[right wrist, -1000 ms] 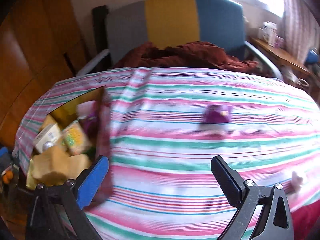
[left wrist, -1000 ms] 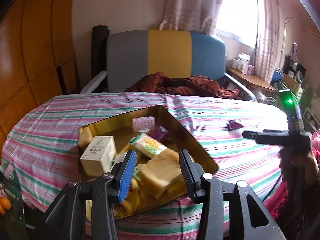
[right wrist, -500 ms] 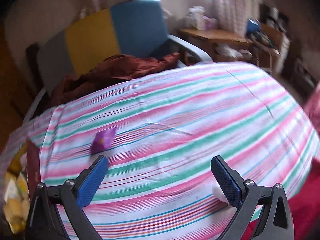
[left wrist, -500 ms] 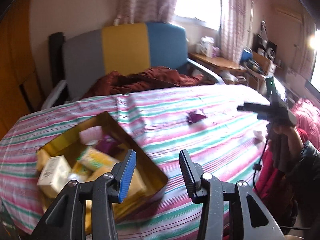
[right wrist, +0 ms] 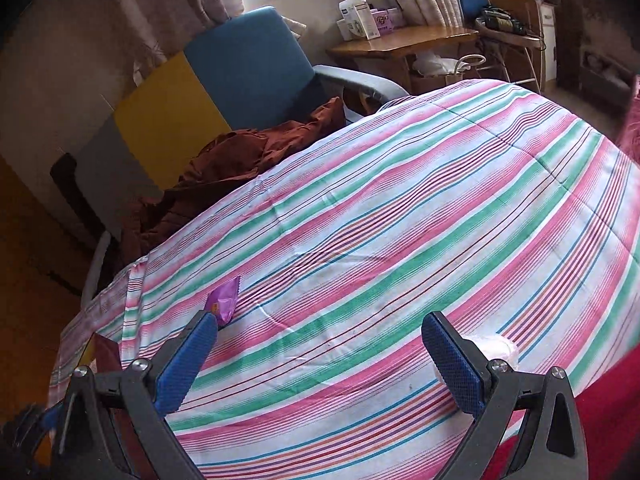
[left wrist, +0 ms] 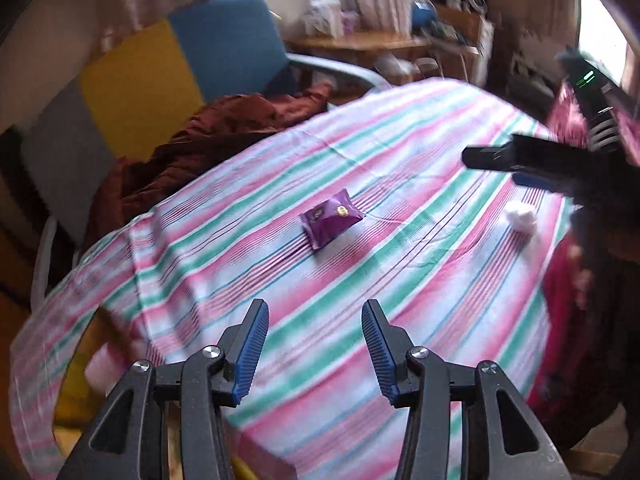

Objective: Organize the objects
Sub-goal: 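Grasp the purple snack packet with the left gripper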

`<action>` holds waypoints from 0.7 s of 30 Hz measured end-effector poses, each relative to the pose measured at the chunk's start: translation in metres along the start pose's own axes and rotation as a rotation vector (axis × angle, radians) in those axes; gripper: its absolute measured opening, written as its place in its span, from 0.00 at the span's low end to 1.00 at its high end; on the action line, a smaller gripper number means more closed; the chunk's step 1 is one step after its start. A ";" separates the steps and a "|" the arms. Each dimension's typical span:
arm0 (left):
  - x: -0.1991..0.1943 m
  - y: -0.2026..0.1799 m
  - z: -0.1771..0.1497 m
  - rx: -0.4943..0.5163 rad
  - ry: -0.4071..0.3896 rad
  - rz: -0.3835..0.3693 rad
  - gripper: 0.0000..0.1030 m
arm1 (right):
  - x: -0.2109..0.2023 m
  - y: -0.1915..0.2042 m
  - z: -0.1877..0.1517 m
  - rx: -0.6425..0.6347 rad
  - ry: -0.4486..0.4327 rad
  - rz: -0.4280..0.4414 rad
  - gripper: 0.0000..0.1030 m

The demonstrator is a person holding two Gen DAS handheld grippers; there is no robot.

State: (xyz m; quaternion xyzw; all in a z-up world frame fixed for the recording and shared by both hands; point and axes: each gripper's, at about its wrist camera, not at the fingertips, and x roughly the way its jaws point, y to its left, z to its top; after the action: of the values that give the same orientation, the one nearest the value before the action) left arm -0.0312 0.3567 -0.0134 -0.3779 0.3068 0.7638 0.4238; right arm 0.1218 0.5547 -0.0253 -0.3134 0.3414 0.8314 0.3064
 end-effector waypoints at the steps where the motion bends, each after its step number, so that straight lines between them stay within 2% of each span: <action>1: 0.009 0.000 0.005 0.017 0.015 0.003 0.48 | -0.001 -0.001 0.000 0.005 0.002 0.010 1.00; 4: 0.038 -0.001 0.019 0.048 0.067 -0.016 0.49 | -0.001 -0.003 -0.001 0.023 0.010 0.034 1.00; 5: 0.047 0.000 0.024 0.056 0.086 -0.030 0.56 | 0.000 -0.005 -0.001 0.030 0.014 0.041 1.00; 7: 0.064 -0.001 0.033 0.078 0.111 -0.048 0.63 | 0.002 -0.008 0.000 0.049 0.027 0.059 1.00; 15: 0.116 -0.004 0.060 0.210 0.175 -0.060 0.63 | 0.006 -0.012 0.002 0.083 0.055 0.114 1.00; 21: 0.139 -0.002 0.076 0.248 0.180 -0.076 0.63 | 0.010 -0.014 0.002 0.099 0.076 0.139 1.00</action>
State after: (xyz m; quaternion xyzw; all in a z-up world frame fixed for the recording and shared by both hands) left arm -0.1031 0.4758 -0.0902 -0.4007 0.4210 0.6666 0.4668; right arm 0.1250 0.5678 -0.0368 -0.3049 0.4145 0.8203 0.2497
